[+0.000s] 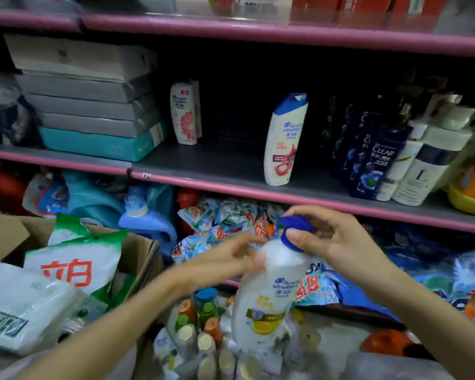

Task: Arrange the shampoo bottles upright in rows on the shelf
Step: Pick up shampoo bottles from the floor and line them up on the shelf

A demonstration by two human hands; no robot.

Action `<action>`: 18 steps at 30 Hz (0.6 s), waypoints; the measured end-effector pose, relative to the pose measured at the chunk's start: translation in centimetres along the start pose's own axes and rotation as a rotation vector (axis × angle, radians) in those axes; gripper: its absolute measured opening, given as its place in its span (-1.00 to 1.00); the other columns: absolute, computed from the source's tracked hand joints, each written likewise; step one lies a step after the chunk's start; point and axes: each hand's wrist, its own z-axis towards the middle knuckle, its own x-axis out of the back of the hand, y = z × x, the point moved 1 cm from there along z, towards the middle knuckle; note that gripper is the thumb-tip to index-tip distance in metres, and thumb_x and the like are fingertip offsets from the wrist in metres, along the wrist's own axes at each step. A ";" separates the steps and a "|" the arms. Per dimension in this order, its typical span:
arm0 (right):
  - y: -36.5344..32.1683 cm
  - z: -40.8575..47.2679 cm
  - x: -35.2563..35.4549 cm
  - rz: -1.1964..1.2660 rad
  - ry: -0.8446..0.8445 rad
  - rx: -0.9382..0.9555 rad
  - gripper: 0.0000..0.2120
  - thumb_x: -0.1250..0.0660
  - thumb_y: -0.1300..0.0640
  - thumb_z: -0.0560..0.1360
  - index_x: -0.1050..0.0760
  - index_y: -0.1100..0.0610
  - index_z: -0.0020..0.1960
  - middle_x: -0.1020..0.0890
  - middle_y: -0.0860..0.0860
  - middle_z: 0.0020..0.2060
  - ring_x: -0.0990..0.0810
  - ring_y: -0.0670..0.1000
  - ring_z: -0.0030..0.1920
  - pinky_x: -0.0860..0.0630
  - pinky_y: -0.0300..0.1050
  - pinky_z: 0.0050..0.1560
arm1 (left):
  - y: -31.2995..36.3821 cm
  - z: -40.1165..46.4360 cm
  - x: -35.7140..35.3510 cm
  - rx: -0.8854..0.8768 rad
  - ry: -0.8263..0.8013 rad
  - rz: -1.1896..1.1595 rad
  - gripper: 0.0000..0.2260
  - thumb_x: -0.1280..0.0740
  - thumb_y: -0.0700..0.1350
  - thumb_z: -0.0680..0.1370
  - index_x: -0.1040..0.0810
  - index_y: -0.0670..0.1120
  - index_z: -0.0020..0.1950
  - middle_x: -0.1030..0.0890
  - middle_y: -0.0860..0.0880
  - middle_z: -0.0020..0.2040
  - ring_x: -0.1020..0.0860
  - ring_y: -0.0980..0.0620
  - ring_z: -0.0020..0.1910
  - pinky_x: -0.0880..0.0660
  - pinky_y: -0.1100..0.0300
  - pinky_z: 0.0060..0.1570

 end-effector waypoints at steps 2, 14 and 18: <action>-0.7 1.6 -1.2 0.047 -0.018 -0.029 -0.83 -0.43 0.21 0.44 -0.63 -0.02 -0.04 -0.70 -0.05 -0.12 -0.63 -0.14 -0.16 -0.53 -0.30 -0.19 | -2.7 -0.6 -0.4 -0.026 -0.020 -0.058 -0.43 -0.53 0.18 0.27 -0.47 0.22 0.25 -0.62 0.07 0.17 -0.59 0.08 0.15 -0.55 0.06 0.12; -5.2 8.4 -6.6 -0.133 -0.152 -0.012 -0.90 -0.32 0.11 0.52 -0.56 -0.01 0.02 -0.64 -0.18 -0.35 -0.50 -0.24 -0.40 -0.43 -0.43 -0.36 | -4.3 -2.0 4.9 -0.122 0.330 -0.172 -0.65 -0.53 0.07 0.24 -0.63 0.17 0.01 -0.70 0.06 -0.02 -0.66 0.04 -0.02 -0.59 0.02 0.04; -5.5 9.0 -7.6 -0.131 -0.114 0.001 -0.88 -0.34 0.10 0.51 -0.59 0.01 0.03 -0.66 -0.14 -0.27 -0.55 -0.23 -0.31 -0.49 -0.32 -0.27 | -4.1 -2.3 5.5 -0.124 0.437 -0.146 -0.57 -0.53 0.12 0.20 -0.61 0.10 0.03 -0.70 0.08 -0.05 -0.66 0.08 -0.05 -0.59 -0.05 0.03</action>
